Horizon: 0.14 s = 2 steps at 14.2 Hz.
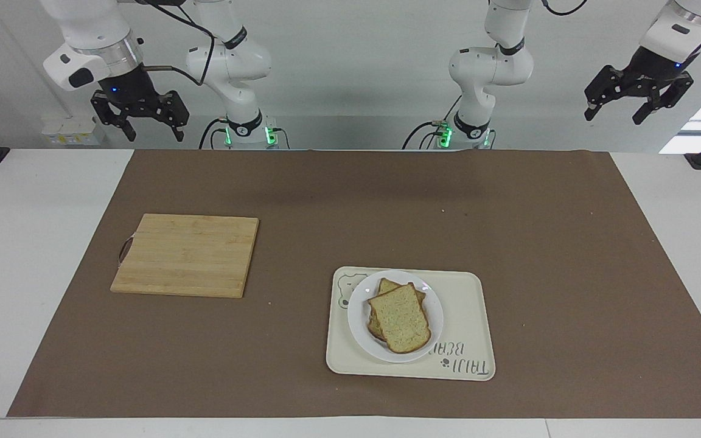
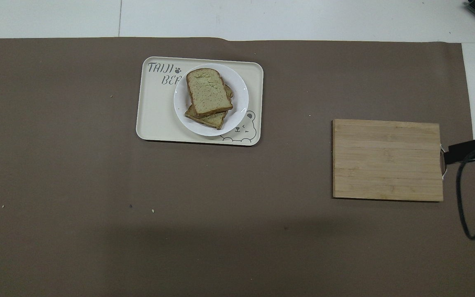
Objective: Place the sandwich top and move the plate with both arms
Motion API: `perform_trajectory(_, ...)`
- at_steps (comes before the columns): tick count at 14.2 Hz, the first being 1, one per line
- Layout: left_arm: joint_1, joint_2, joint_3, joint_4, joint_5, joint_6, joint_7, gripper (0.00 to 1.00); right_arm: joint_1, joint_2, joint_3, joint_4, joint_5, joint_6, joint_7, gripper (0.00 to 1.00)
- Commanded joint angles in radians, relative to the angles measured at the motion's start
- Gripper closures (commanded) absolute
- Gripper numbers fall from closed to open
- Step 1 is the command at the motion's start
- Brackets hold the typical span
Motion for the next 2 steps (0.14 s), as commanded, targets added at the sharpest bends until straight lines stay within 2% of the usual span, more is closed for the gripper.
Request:
perform_trajectory(1, 0.002, -0.003, -0.005, 0.007, 0.009, 0.01, -0.014, 0.0, -0.008, 0.008, 0.0, 0.019, 0.017, -0.013, -0.019, 0.0)
perform_trajectory(2, 0.002, -0.005, -0.005, 0.006, 0.009, 0.009, -0.014, 0.0, -0.008, 0.008, 0.0, 0.019, 0.017, -0.013, -0.019, 0.0)
